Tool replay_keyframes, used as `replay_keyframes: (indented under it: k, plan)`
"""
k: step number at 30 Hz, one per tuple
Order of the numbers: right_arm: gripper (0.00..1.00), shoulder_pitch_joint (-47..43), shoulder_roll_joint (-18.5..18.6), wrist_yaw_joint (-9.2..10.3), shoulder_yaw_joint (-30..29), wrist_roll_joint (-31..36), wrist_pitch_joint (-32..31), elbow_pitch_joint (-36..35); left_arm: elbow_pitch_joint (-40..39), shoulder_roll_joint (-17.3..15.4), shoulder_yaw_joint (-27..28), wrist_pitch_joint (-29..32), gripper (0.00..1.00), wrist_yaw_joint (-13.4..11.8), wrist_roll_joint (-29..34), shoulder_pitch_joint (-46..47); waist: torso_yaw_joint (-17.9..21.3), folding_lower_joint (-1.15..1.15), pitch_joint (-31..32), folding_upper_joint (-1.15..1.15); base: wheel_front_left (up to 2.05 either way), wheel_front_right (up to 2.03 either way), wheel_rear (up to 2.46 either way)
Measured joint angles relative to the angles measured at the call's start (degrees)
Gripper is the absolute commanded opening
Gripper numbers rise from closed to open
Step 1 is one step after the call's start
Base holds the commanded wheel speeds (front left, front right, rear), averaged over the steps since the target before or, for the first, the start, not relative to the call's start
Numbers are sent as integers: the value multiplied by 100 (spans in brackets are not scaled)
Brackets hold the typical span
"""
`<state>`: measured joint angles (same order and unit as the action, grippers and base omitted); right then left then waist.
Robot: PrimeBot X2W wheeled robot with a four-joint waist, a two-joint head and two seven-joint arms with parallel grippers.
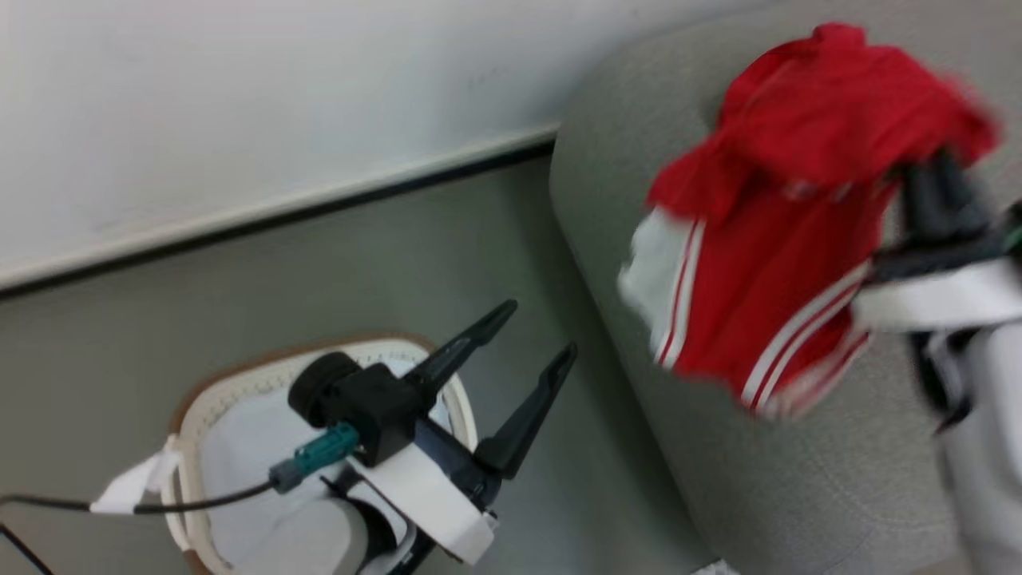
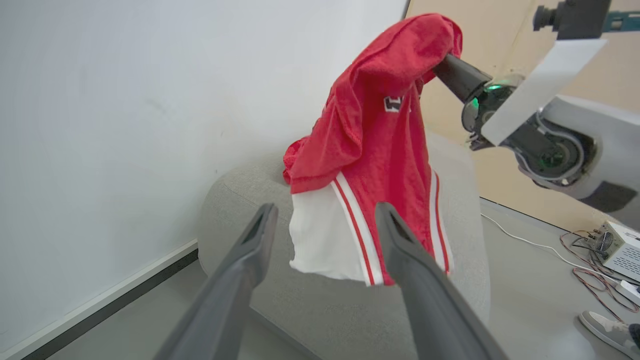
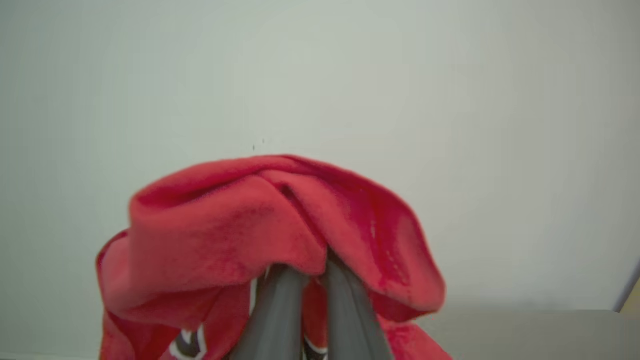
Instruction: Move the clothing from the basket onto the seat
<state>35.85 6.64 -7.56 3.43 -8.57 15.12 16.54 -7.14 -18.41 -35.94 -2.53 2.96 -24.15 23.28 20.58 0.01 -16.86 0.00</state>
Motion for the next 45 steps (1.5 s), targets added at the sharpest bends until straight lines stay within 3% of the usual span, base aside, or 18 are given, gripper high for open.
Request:
replay_keyframes:
  k: [5, 10, 16, 19, 24, 28, 29, 30, 31, 36, 40, 45]
  plan:
    - [0, 1462, 366, 0, -1085, 274, -238, 205, -29, -63, 36, -20, 100, 113, 110, 453, -272, 1, -659, 0, 0, 0, 0]
    - [0, 2871, 861, 0, -2571, 686, -682, 441, 46, -89, 60, -152, 100, 180, 126, 712, -632, 1, -1224, 0, 0, 0, 0]
    - [0, 3464, 1207, 0, -4036, 1794, -1089, 950, 101, -92, 66, -249, 100, 230, 120, 848, -1092, 1, -1754, 0, 0, 0, 0]
    - [0, 3459, 1155, 0, -4715, 2236, -1066, 1266, 122, -89, 66, -280, 100, 232, 114, 908, -1286, 1, -1992, 0, 0, 0, 0]
    - [0, 3265, 748, 0, -5584, 2848, -759, 1796, 172, -87, 125, -371, 100, 204, 97, 943, -1569, 1, -2282, 0, 0, 0, 0]
    - [1, 3062, 389, 0, -5884, 3237, -568, 1957, 278, -157, 215, -476, 100, 146, 60, 894, -1644, 0, -2269, -1, 0, 0, 0]
    - [33, 3024, 339, 0, -5849, 3295, -572, 2035, 291, -177, 244, -504, 100, 116, 31, 870, -1628, 0, -2233, 0, 0, 0, 0]
    - [57, 2982, 286, 0, -5825, 3346, -573, 2094, 310, -188, 260, -519, 100, 102, 7, 834, -1605, 0, -2187, 0, 0, 0, 0]
    - [97, 2944, 240, 0, -5806, 3392, -568, 2140, 336, -197, 278, -550, 100, 91, -19, 795, -1575, 0, -2126, 0, 0, 0, 0]
    - [100, 2618, 67, 0, -5317, 3456, -300, 2307, 550, -231, 456, -769, 100, -20, -159, 595, -1433, 0, -1738, -1, 0, 0, 0]
    - [100, 2129, -156, 0, -4667, 3108, -107, 2591, 829, -289, 680, -955, 100, -221, -276, 225, -1306, 0, -1313, 0, 0, 0, 0]
    - [100, 1319, -249, 0, -3898, 2595, -22, 2376, 1193, -310, 1026, -1138, 100, -513, -475, -342, -1167, -2, -652, 0, 0, 0, 0]
